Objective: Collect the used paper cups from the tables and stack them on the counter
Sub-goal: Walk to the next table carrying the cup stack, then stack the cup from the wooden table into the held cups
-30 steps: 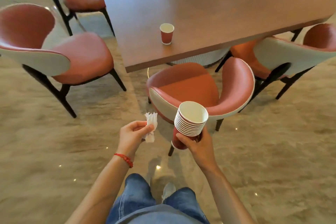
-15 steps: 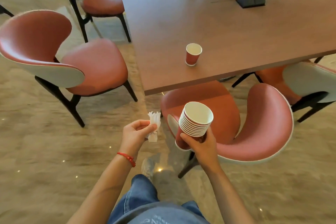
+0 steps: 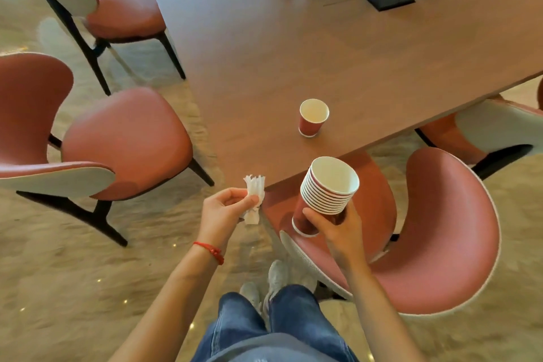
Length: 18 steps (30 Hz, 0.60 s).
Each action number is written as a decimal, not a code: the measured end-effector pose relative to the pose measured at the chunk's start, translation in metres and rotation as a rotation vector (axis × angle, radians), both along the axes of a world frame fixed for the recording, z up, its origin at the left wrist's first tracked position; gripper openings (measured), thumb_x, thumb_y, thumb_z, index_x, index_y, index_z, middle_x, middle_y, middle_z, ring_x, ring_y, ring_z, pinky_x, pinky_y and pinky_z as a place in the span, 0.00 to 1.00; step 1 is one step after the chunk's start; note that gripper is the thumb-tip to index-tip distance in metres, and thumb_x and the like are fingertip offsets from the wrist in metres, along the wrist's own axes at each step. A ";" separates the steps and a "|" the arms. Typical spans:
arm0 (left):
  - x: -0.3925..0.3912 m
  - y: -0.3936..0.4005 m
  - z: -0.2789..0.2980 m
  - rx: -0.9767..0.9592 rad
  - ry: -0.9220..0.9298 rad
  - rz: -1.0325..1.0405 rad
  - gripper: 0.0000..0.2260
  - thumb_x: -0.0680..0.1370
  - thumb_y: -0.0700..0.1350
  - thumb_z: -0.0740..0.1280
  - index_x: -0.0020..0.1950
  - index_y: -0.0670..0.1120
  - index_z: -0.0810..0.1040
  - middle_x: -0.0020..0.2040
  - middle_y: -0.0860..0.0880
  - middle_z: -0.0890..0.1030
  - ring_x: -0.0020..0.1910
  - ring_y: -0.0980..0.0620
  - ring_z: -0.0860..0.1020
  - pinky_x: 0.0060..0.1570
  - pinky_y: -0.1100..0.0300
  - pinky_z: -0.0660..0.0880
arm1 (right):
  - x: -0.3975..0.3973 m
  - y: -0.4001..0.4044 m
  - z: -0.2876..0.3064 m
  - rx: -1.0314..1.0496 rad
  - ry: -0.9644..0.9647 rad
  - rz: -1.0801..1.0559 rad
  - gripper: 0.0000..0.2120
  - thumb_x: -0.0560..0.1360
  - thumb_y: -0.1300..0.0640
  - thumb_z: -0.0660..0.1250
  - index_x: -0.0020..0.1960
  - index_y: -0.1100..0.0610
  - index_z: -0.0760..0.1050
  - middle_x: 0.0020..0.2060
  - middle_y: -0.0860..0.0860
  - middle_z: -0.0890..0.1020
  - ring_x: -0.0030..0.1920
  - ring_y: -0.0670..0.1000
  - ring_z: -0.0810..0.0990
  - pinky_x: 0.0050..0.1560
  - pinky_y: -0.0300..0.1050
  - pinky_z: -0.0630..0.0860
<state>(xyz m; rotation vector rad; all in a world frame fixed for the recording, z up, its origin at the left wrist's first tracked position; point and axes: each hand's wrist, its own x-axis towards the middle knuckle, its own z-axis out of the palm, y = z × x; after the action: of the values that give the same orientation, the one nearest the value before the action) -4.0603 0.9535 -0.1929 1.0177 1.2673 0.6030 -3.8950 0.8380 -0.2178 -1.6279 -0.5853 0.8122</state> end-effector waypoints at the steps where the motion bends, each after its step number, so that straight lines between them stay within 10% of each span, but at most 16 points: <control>1: 0.006 0.006 -0.001 -0.002 0.000 -0.002 0.03 0.68 0.39 0.74 0.40 0.44 0.81 0.38 0.44 0.83 0.39 0.48 0.80 0.44 0.51 0.77 | 0.004 0.007 0.000 0.001 -0.006 0.002 0.23 0.65 0.67 0.76 0.54 0.51 0.73 0.43 0.40 0.84 0.44 0.36 0.81 0.41 0.27 0.75; 8: 0.051 0.044 -0.003 -0.004 0.000 0.017 0.03 0.69 0.39 0.74 0.39 0.44 0.81 0.30 0.52 0.83 0.30 0.57 0.79 0.29 0.65 0.74 | 0.052 0.055 0.006 0.056 0.014 -0.001 0.24 0.65 0.70 0.74 0.58 0.60 0.72 0.47 0.47 0.81 0.44 0.36 0.81 0.42 0.28 0.75; 18: 0.099 0.091 -0.007 0.011 0.021 0.008 0.04 0.68 0.38 0.74 0.40 0.43 0.81 0.35 0.48 0.83 0.34 0.53 0.80 0.36 0.62 0.76 | 0.119 0.134 0.012 0.098 -0.036 -0.023 0.28 0.65 0.68 0.75 0.63 0.66 0.70 0.50 0.50 0.81 0.46 0.36 0.80 0.44 0.28 0.74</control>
<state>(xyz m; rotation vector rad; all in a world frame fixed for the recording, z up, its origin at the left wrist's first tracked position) -3.9609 1.0448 -0.1996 1.0310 1.2880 0.6070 -3.7759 0.9723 -0.2054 -1.5594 -0.6213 0.7271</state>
